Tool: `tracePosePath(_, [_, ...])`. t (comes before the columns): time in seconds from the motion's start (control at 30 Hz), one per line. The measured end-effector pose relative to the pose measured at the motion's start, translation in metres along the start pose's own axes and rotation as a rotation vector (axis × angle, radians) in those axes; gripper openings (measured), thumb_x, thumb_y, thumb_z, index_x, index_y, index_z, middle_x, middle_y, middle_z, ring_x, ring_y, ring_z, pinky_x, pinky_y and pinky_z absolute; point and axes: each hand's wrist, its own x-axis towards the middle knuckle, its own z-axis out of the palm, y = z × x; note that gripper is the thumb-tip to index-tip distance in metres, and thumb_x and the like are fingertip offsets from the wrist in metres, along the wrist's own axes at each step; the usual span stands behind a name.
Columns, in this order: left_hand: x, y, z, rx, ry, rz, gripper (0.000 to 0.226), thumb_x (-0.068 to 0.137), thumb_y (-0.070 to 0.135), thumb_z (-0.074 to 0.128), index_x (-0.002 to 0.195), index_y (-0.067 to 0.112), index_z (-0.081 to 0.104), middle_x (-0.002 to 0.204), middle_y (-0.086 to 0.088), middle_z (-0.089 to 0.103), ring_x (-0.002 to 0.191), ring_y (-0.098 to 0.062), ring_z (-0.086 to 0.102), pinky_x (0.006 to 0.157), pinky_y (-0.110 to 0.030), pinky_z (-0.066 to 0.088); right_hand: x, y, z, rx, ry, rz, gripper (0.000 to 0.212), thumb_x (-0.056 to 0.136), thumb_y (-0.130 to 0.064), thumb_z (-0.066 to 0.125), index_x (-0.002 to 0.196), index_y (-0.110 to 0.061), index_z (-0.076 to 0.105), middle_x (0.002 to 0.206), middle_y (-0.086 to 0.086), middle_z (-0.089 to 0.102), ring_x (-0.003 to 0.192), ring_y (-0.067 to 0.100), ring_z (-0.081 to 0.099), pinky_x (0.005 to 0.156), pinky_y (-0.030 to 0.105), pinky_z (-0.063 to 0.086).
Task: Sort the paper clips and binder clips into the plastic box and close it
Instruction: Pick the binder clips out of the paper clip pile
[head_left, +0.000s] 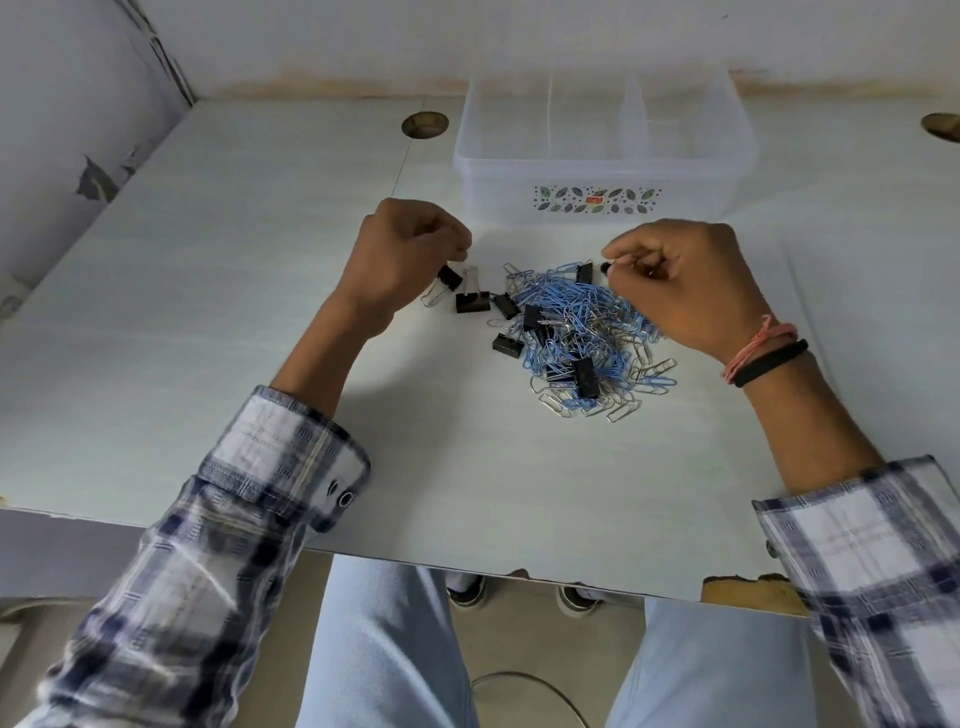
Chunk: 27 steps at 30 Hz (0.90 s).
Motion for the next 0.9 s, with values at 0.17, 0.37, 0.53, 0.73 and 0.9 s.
tracePosePath(0.17, [-0.002, -0.008, 0.004, -0.034, 0.006, 0.088, 0.019, 0.087, 0.016, 0.066, 0.102, 0.014, 0.078, 0.101, -0.002, 0.077, 0.101, -0.018, 0.071, 0.085, -0.036, 0.057, 0.004, 0.005, -0.006, 0.133, 0.12, 0.084, 0.018, 0.087, -0.011, 0.067, 0.1, -0.011, 0.079, 0.079, 0.003, 0.074, 0.073, 0.019, 0.072, 0.068, 0.015, 0.054])
tracePosePath(0.37, [-0.003, -0.017, 0.006, 0.341, -0.165, 0.281, 0.02, 0.088, 0.023, 0.078, 0.108, 0.021, 0.079, 0.118, 0.005, 0.07, 0.107, -0.011, 0.063, 0.081, -0.012, 0.047, 0.0, 0.008, 0.001, 0.095, 0.003, 0.079, 0.014, 0.087, -0.015, 0.074, 0.1, -0.014, 0.079, 0.087, 0.002, 0.076, 0.077, 0.016, 0.071, 0.075, 0.018, 0.056])
tracePosePath(0.53, [-0.002, -0.024, -0.01, 0.285, -0.125, 0.264, 0.017, 0.085, 0.007, 0.077, 0.102, 0.011, 0.08, 0.112, 0.0, 0.075, 0.099, -0.015, 0.071, 0.093, -0.033, 0.058, -0.001, 0.01, 0.001, 0.022, -0.112, 0.024, 0.021, 0.085, -0.025, 0.08, 0.102, -0.014, 0.079, 0.09, 0.001, 0.073, 0.074, 0.017, 0.065, 0.069, 0.005, 0.048])
tracePosePath(0.73, [0.0, -0.028, -0.016, 0.269, -0.054, 0.221, 0.021, 0.085, -0.001, 0.073, 0.103, 0.009, 0.079, 0.114, -0.003, 0.075, 0.098, -0.016, 0.072, 0.091, -0.028, 0.059, 0.0, 0.011, 0.001, -0.021, -0.088, -0.01, 0.02, 0.086, -0.016, 0.077, 0.105, -0.01, 0.079, 0.087, 0.003, 0.073, 0.071, 0.016, 0.065, 0.07, 0.002, 0.047])
tracePosePath(0.9, [-0.002, -0.022, -0.009, 0.302, -0.016, 0.256, 0.021, 0.086, 0.006, 0.073, 0.105, 0.012, 0.08, 0.115, -0.001, 0.075, 0.099, -0.014, 0.07, 0.09, -0.035, 0.059, 0.002, 0.01, 0.004, 0.045, 0.004, 0.038, 0.013, 0.087, -0.014, 0.073, 0.097, -0.006, 0.077, 0.084, 0.007, 0.075, 0.069, 0.009, 0.064, 0.068, 0.004, 0.048])
